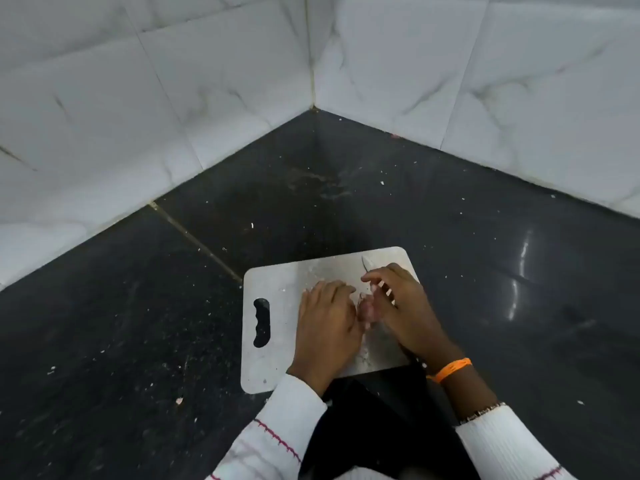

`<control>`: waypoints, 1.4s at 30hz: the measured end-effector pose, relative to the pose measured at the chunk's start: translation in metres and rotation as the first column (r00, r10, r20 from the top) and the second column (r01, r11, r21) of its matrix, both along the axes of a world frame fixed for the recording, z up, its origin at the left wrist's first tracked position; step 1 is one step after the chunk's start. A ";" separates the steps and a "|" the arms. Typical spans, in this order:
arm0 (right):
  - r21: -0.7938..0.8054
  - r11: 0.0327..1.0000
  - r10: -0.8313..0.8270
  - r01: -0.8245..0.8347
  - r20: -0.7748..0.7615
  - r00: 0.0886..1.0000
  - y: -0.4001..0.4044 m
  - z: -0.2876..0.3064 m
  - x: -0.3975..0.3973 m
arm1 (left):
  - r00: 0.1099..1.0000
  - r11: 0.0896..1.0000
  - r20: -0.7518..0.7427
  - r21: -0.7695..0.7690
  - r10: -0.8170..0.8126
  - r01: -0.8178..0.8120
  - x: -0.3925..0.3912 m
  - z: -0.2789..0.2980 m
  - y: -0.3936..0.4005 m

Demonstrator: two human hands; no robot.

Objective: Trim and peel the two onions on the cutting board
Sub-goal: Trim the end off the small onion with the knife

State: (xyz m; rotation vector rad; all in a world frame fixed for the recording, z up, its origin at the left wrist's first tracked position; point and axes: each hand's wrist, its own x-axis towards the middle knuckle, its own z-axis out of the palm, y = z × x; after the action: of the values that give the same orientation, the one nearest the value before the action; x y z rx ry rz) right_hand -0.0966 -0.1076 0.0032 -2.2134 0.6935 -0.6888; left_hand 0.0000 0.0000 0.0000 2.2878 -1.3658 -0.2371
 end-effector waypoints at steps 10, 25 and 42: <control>-0.183 0.981 0.005 -0.067 -0.322 0.947 0.014 -0.017 0.005 | 0.992 0.983 -0.107 -0.162 0.068 -0.085 0.011 -0.020 0.009; -0.088 0.994 0.027 -0.061 -0.345 0.938 0.028 -0.016 0.025 | 0.954 0.952 0.095 -0.145 0.284 -0.269 0.042 -0.016 0.030; -0.134 0.953 -0.295 0.270 -0.602 0.742 0.011 -0.006 -0.022 | 0.986 0.971 -0.165 -0.234 0.002 -0.042 0.004 -0.025 0.000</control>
State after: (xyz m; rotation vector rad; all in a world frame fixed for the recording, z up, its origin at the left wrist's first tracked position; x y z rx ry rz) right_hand -0.1185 -0.0970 -0.0026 -2.3986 1.3794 -0.0807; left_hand 0.0040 0.0004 -0.0254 2.0377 -1.2151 -0.2356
